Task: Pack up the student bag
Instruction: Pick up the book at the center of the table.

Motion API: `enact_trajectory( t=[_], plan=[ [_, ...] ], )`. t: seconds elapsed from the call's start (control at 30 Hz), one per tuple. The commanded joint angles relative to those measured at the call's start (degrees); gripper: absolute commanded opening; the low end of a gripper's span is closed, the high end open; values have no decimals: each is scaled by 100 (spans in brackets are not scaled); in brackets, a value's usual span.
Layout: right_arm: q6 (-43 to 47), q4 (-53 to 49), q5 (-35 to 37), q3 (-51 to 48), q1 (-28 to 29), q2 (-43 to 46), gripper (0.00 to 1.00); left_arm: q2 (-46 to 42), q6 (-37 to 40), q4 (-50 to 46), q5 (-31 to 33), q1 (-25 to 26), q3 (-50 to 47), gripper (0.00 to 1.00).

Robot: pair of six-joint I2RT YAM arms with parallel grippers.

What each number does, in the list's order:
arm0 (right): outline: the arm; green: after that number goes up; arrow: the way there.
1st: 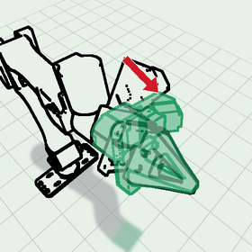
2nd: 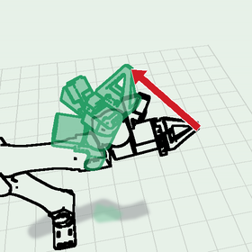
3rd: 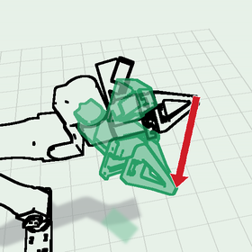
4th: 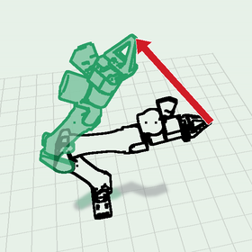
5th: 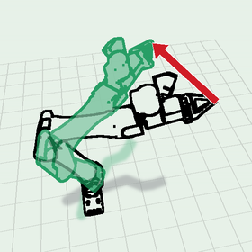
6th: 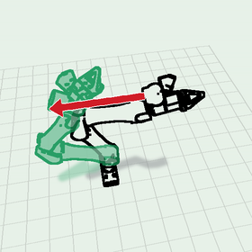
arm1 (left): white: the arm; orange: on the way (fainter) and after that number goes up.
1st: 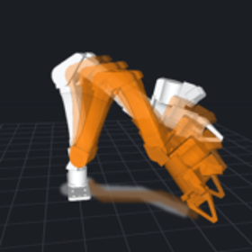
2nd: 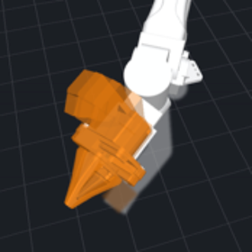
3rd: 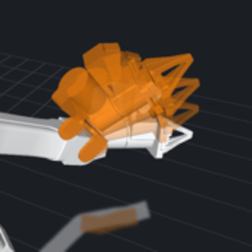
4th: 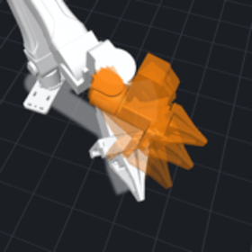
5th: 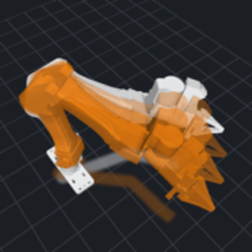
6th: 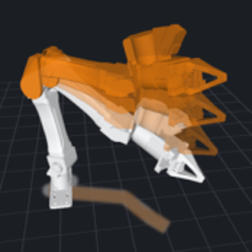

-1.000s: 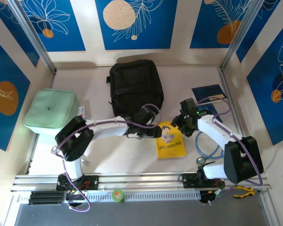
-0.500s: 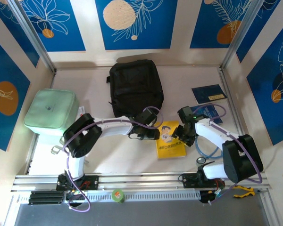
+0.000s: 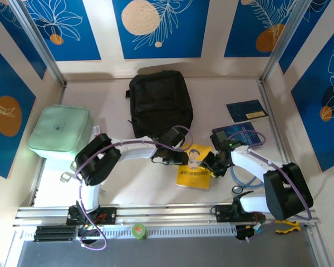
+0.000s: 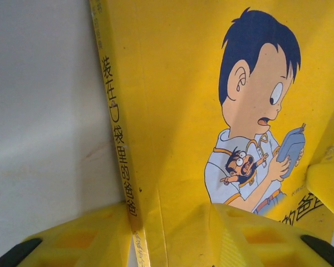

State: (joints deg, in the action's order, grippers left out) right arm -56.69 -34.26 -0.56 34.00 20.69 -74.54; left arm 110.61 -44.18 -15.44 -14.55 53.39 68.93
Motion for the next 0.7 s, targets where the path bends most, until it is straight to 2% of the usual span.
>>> enact_trajectory(
  t=[0.0, 0.37, 0.67],
  plan=[
    [-134, 272, -206, -136, -11, -218, 44, -19, 189, 490, -761, 41, 36, 41],
    [-296, 473, -208, -286, -112, -237, 43, -1011, 45, 1448, -1209, 66, -600, 37],
    [-235, 751, -343, -254, -155, -197, 42, -856, -240, 1971, -1392, 67, -952, 33]
  ],
)
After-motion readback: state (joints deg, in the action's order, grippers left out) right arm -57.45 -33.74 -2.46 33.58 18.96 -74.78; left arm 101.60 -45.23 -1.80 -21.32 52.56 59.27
